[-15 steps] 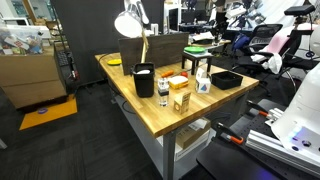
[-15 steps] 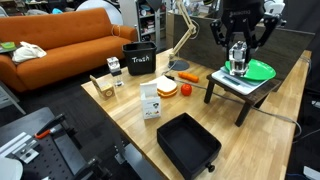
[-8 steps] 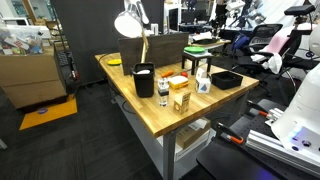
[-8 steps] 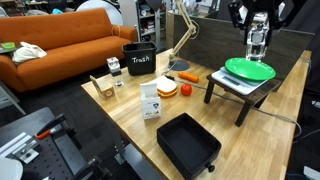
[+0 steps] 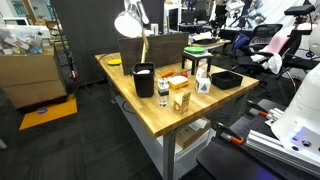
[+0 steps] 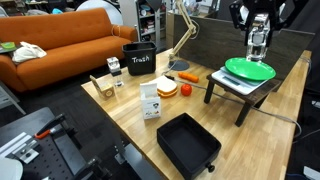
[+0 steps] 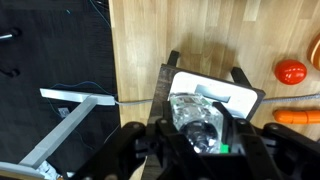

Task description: Put the crystal bottle on the green plate

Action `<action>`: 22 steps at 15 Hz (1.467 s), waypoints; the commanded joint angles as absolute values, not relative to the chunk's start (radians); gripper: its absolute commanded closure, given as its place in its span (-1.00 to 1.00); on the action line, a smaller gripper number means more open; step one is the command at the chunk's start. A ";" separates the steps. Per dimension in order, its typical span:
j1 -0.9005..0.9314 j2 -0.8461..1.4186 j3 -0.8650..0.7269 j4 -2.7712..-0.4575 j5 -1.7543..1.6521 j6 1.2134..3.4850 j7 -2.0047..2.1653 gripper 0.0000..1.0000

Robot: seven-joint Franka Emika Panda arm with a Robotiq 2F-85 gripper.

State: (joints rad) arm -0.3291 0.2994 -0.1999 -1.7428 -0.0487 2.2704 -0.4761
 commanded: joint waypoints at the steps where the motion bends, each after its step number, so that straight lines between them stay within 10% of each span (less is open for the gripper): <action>1: -0.334 0.301 -0.195 -1.737 -0.050 2.265 -0.476 0.14; 5: -0.334 0.301 -0.195 -1.737 -0.050 2.265 -0.476 0.14; 6: -0.334 0.301 -0.195 -1.737 -0.050 2.265 -0.476 0.64; 22: -0.364 0.581 -0.084 -1.428 0.049 2.105 -0.833 0.64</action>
